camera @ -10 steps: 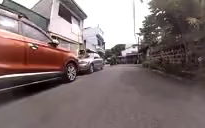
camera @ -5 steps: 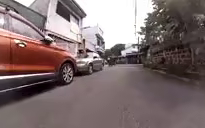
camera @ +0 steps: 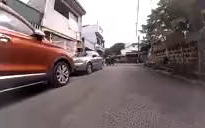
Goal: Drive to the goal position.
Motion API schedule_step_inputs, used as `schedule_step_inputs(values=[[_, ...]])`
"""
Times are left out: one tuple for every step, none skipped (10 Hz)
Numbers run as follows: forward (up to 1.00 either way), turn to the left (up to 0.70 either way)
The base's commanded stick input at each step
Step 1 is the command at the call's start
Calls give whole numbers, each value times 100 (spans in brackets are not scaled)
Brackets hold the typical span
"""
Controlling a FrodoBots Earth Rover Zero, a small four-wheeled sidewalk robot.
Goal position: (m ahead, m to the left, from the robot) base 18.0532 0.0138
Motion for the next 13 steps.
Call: schedule_step_inputs(values=[[70, -35], [70, -35], [70, -35], [70, -35], [70, -35], [70, -35], [70, -35], [70, -33], [70, -28], [70, -24], [70, -19], [70, -14], [70, -10]])
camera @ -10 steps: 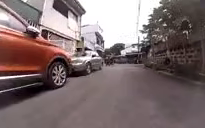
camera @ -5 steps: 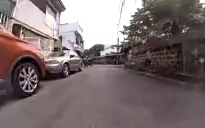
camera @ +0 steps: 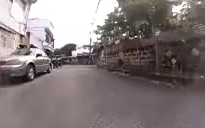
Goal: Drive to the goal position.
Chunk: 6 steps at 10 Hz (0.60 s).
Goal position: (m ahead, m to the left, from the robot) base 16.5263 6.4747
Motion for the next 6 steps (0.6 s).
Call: schedule_step_inputs(values=[[70, -5], [70, 0], [70, 0], [70, 0], [70, 0], [70, 0]])
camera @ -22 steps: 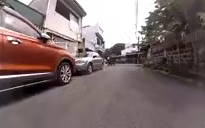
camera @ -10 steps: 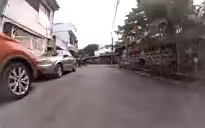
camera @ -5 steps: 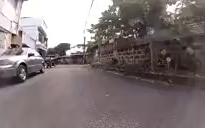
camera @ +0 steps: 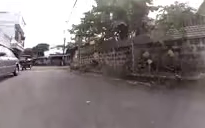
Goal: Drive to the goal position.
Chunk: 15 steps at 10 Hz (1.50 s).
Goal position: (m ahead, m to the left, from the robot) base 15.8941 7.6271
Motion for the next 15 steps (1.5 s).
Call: schedule_step_inputs(values=[[70, 0], [70, 0], [70, 22], [70, 35], [70, 35], [70, 35], [70, 35], [70, 35], [70, 35], [70, 21], [70, 0], [70, 0], [70, 0], [70, 0], [70, 0]])
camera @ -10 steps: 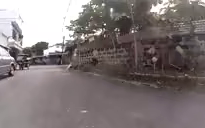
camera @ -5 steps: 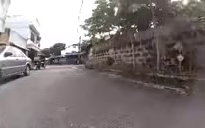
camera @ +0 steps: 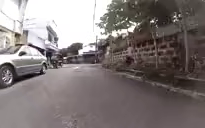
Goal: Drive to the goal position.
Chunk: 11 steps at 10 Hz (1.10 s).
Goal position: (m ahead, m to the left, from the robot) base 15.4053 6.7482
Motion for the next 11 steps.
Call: schedule_step_inputs(values=[[70, 0], [70, 0], [70, 0], [70, 0], [70, 0], [70, 0], [70, 0], [70, 0], [70, 0], [70, 0], [70, 14]])
